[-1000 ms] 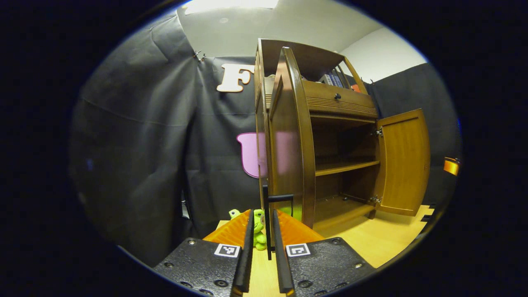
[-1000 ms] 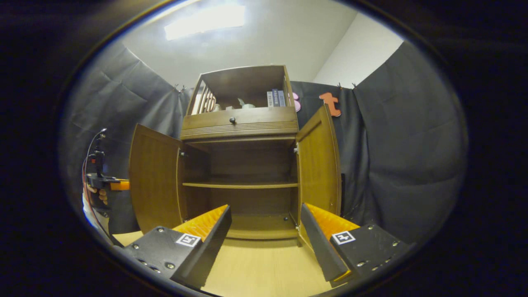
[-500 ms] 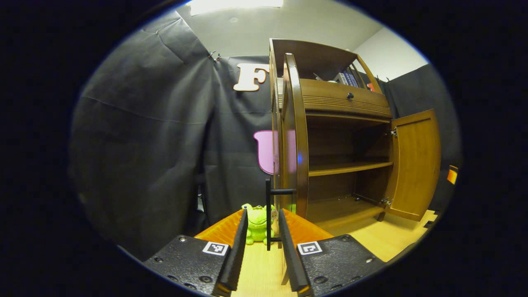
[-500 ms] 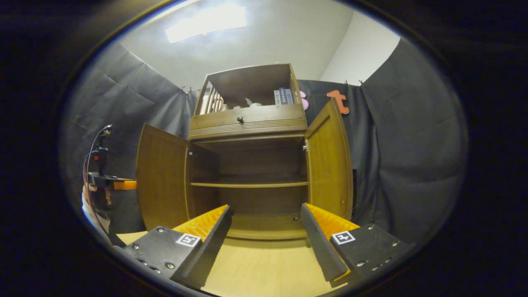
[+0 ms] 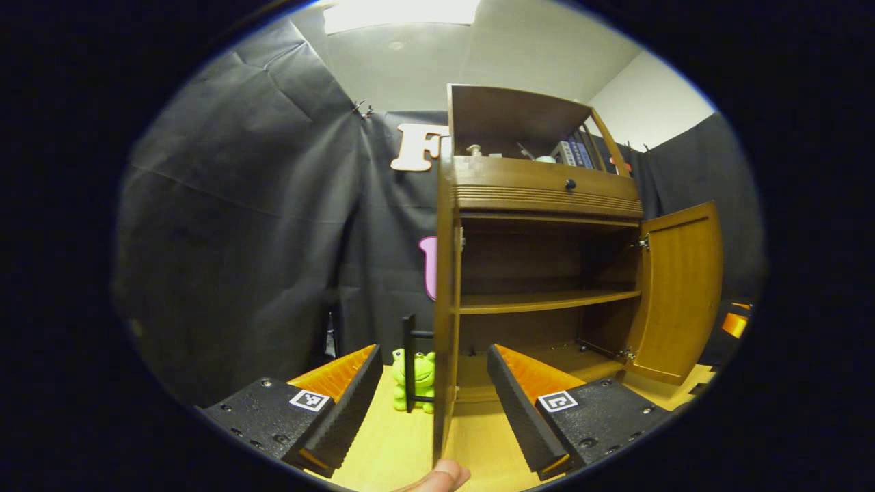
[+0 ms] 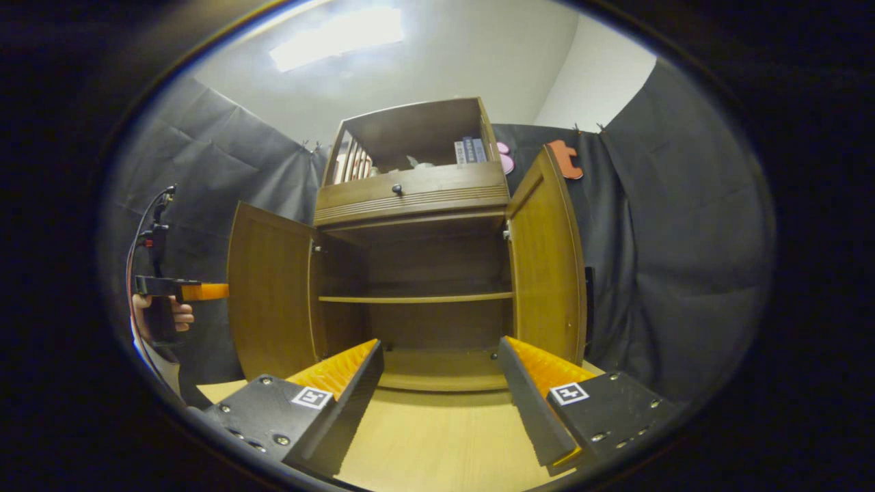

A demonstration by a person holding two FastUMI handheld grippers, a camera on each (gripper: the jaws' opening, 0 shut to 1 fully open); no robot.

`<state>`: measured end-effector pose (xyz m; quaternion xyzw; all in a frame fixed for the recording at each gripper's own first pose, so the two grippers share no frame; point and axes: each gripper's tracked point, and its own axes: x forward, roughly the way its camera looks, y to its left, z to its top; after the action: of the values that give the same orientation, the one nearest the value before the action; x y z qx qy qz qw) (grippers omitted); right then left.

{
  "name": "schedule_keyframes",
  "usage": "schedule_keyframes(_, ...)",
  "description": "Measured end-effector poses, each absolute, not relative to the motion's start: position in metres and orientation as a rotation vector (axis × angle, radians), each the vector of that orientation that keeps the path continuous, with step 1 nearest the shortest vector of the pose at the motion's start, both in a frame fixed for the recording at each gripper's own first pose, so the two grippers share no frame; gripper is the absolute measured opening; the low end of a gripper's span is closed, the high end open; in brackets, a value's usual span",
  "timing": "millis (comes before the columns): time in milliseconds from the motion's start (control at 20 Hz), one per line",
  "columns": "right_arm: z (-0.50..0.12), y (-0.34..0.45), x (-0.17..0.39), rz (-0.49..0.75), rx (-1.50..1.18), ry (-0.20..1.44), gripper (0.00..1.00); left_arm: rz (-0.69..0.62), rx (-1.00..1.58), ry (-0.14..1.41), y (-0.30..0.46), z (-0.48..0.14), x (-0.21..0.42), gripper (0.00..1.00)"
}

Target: Open the right door of the double-door shoe cabinet with the right hand, and open the left door with the left hand.

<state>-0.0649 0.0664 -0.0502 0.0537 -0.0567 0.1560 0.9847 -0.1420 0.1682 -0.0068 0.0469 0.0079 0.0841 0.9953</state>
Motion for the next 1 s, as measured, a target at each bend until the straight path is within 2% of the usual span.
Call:
schedule_keyframes(100, -0.048, 0.066, -0.064, 0.331, 0.122, -0.120, 1.00, 0.158, 0.101, 0.011, 0.150, -0.006, -0.140, 0.95)
schedule_keyframes(350, -0.041, 0.060, -0.062, 0.347, 0.135, -0.157, 0.99, 0.154, 0.118, -0.034, 0.109, -0.003, -0.130, 0.94)
schedule_keyframes(400, -0.041, 0.062, -0.061, 0.355, 0.132, -0.148, 0.96, 0.153, 0.125, -0.032, 0.102, -0.002, -0.131, 0.95)
schedule_keyframes(700, -0.026, 0.084, -0.061, 0.367, 0.039, -0.118, 1.00, 0.118, 0.143, -0.041, 0.048, -0.008, -0.119, 0.95)
schedule_keyframes(750, -0.025, 0.087, -0.062, 0.372, 0.026, -0.112, 0.96, 0.103, 0.144, -0.036, 0.039, -0.011, -0.116, 0.95)
schedule_keyframes(900, -0.015, 0.090, -0.058, 0.348, -0.003, -0.122, 0.96, 0.087, 0.141, -0.024, 0.019, -0.015, -0.108, 0.99)
schedule_keyframes(950, -0.015, 0.089, -0.056, 0.337, -0.023, -0.124, 1.00, 0.089, 0.138, -0.025, 0.014, -0.015, -0.105, 0.99)
schedule_keyframes(1000, -0.013, 0.085, -0.053, 0.314, -0.042, -0.126, 1.00, 0.088, 0.136, -0.023, 0.007, -0.015, -0.102, 0.98)
